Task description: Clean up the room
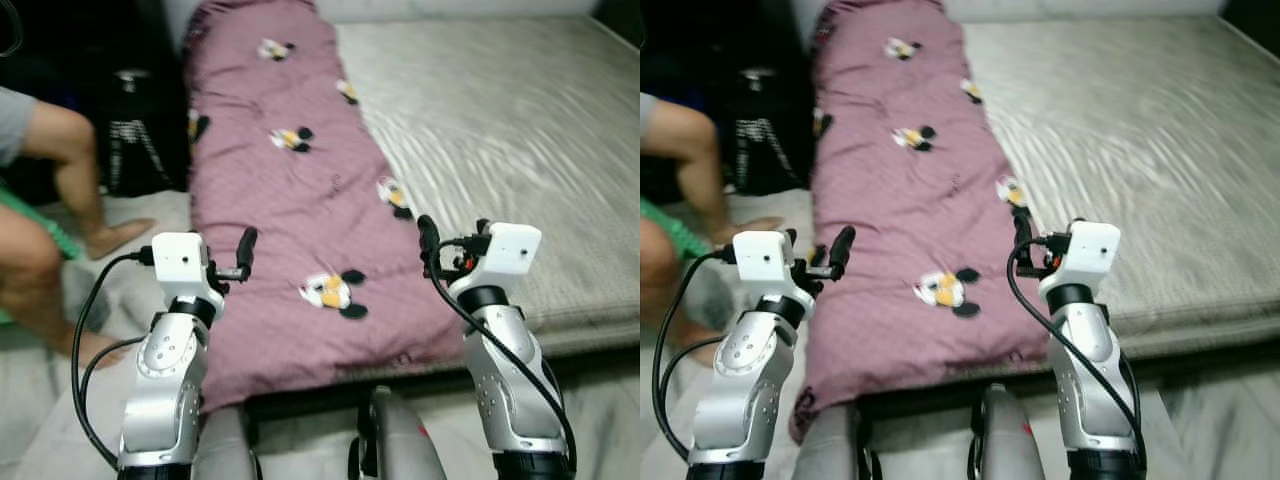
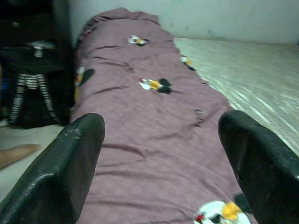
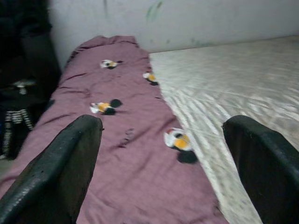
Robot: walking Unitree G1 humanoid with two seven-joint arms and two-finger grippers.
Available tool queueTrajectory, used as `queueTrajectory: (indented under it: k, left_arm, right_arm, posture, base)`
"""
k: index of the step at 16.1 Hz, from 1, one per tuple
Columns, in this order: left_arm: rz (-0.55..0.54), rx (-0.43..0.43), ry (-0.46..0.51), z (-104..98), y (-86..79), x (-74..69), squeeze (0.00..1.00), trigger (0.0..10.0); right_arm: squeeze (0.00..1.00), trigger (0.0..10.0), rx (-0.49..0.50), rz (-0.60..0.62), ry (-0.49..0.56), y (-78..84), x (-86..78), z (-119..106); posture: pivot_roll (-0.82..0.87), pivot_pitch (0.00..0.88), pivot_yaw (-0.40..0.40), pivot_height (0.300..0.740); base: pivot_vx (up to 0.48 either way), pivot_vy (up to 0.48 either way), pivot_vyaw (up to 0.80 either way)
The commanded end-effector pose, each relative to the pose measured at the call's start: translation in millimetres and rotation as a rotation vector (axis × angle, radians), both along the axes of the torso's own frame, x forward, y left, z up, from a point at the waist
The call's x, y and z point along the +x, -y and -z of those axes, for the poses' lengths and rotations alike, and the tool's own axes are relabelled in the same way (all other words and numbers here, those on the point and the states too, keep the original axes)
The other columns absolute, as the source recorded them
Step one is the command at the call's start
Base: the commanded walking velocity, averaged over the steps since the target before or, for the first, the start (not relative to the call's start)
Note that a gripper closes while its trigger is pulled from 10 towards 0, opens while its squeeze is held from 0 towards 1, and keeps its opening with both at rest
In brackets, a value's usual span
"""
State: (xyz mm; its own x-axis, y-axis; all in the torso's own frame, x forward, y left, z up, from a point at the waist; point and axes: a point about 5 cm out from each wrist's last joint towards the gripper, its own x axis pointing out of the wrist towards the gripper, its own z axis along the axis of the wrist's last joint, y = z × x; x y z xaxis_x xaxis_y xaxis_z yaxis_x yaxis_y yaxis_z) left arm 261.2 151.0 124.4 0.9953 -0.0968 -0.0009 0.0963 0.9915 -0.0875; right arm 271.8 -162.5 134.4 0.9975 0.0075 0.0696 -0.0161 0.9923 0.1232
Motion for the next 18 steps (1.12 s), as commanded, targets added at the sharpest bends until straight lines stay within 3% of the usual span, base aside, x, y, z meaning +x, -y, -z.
queueTrajectory:
  k: [1, 3, 18]
  left_arm:
    - [-0.001, -0.001, -0.006, 2.2, -2.5, 0.4, 0.0, 10.0]
    - [-0.001, -0.004, 0.0, 1.2, -1.1, 2.1, 0.0, 10.0]
    - [-0.03, 0.01, -0.036, 9.0, 0.2, 1.1, 0.0, 10.0]
  right_arm:
    - [0.0, 10.0, -0.002, 0.006, -0.004, 0.7, -1.9, -0.5]
    - [0.0, 10.0, 0.005, 0.006, -0.006, -0.4, -2.7, 0.2]
    - [0.0, 10.0, -0.051, 0.061, -0.036, 8.4, 3.0, 3.6]
  posture:
    - [-0.01, 0.046, -0.011, 0.714]
    - [-0.02, 0.049, -0.01, 0.739]
    - [-0.02, 0.064, -0.019, 0.74]
  base:
    - [0.0, 0.0, 0.0]
    - [0.0, 0.0, 0.0]
    - [0.0, 0.0, 0.0]
